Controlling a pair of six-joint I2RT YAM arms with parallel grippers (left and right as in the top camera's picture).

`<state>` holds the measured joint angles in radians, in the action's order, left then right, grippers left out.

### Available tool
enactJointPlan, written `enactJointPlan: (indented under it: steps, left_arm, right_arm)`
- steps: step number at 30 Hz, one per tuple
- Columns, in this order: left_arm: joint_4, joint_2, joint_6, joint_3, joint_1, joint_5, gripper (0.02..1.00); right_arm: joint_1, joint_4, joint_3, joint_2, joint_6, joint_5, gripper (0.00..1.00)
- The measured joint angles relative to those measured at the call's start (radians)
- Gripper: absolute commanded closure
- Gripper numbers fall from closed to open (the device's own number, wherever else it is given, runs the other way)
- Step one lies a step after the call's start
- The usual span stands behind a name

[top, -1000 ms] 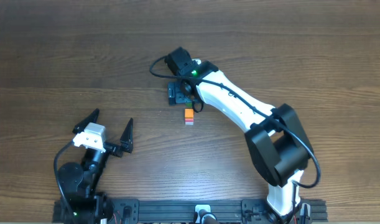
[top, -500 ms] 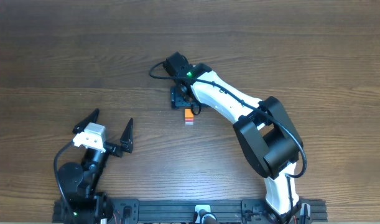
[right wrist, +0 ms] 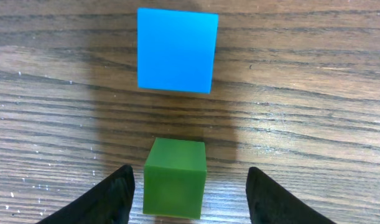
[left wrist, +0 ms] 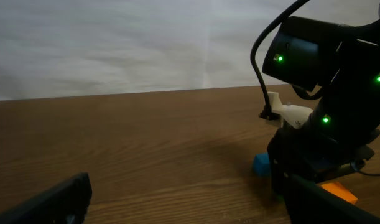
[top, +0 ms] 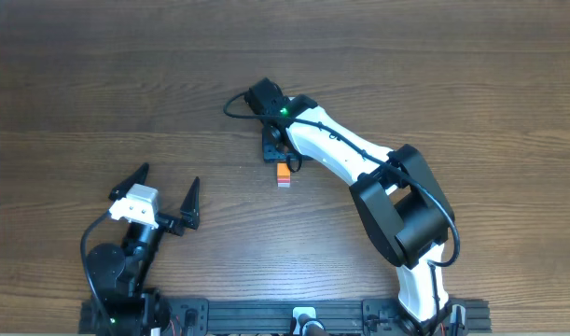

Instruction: Stack Cubes

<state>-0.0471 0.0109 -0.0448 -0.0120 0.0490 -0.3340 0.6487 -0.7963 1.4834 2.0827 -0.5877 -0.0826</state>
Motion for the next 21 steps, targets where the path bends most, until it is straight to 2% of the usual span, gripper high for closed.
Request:
enactJointPlan:
  steps: [17, 21]
  left_arm:
    - [0.000, 0.000, 0.000, 0.000, 0.000, 0.000, 0.020]
    - [0.000, 0.000, 0.000, 0.000, 0.000, 0.000, 0.018]
  right_arm:
    - [0.008, 0.000, 0.000, 0.000, 0.000, 0.000, 0.507]
    - [0.010, 0.001, 0.000, 0.000, 0.000, 0.000, 0.551]
